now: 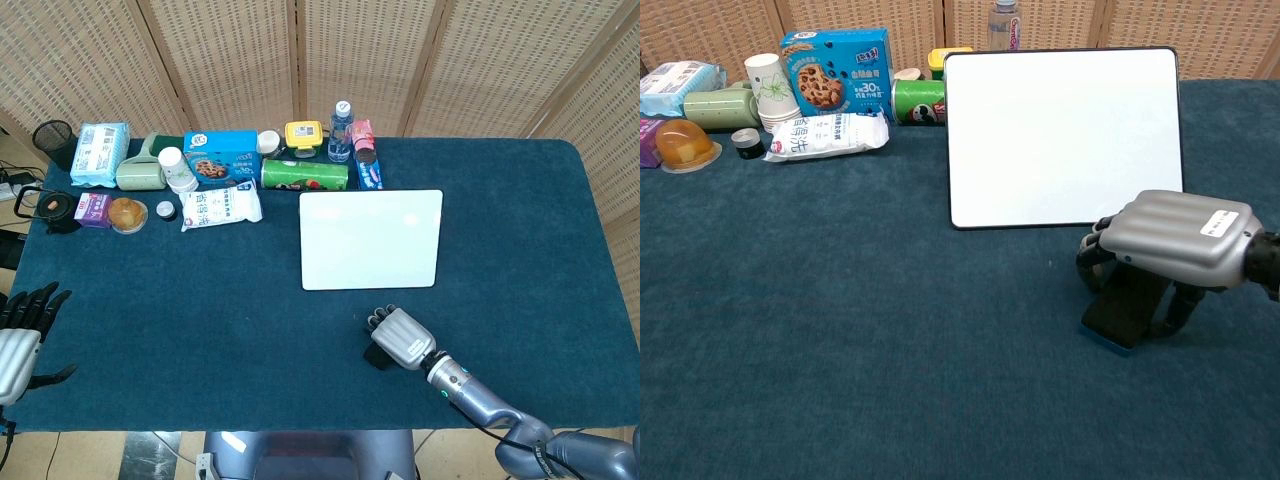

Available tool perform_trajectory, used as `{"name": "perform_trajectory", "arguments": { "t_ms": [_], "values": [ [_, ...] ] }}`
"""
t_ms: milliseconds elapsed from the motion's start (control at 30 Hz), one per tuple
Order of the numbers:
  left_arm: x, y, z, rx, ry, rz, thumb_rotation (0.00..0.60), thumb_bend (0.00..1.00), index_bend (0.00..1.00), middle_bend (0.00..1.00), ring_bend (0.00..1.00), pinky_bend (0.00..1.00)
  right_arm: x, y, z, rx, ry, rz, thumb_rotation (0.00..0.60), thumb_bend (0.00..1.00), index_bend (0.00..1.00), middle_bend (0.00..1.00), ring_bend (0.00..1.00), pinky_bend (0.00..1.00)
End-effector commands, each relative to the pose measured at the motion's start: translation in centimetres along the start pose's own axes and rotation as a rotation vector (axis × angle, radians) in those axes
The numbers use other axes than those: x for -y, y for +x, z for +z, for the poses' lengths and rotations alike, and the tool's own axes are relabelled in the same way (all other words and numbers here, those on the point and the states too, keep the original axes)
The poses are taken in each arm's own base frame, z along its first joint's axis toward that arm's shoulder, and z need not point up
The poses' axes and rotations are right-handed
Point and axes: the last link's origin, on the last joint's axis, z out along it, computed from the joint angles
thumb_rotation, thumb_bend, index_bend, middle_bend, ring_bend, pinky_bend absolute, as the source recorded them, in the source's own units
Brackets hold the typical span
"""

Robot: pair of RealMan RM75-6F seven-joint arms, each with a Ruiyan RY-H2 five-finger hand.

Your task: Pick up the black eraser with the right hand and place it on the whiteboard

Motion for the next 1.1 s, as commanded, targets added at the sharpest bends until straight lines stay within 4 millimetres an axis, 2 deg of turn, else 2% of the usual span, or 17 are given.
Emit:
{"name": "perform_trajectory", "arguments": {
  "t_ms": [33, 300, 567, 700, 833, 1100],
  "values": [
    [0.0, 0.0, 0.0, -0.001, 0.001, -0.001, 0.600, 0.07, 0.00, 0.00, 0.00, 0.00, 0.2, 0.0, 0.1, -0.040, 0.011, 0.013, 0.600, 0.15, 0.50, 0.46, 0.40, 0.50],
    [0.1, 0.0, 0.1, 0.001, 0.005, -0.003, 0.600, 0.07, 0.00, 0.00, 0.00, 0.00, -0.6, 1.5, -0.6, -0.179, -0.008, 0.051, 0.600, 0.19, 0.56, 0.52, 0.46, 0.56],
    [0.0, 0.1, 0.0, -0.001, 0.003, -0.007, 0.600, 0.07, 0.00, 0.00, 0.00, 0.00, -3.3, 4.1, -0.8, -0.420, -0.152, 0.100, 0.600, 0.20, 0.60, 0.57, 0.50, 0.61],
    [0.0, 0.1, -0.1, -0.001, 0.001, -0.006, 0.600, 0.07, 0.00, 0.00, 0.00, 0.00, -4.4, 5.4, 0.4, -0.508, -0.233, 0.108, 0.600, 0.21, 0.62, 0.59, 0.52, 0.61],
    [-0.1, 0.0, -0.2, 0.004, -0.002, -0.002, 0.600, 0.07, 0.00, 0.00, 0.00, 0.00, -5.0, 6.0, 1.8, -0.526, -0.288, 0.080, 0.600, 0.21, 0.62, 0.59, 0.52, 0.61],
    [0.1, 0.1, -0.1, -0.003, 0.003, -0.009, 0.600, 0.07, 0.00, 0.00, 0.00, 0.00, -5.4, 7.3, 5.7, -0.524, -0.476, 0.041, 0.600, 0.22, 0.62, 0.60, 0.53, 0.62]
  ]
}}
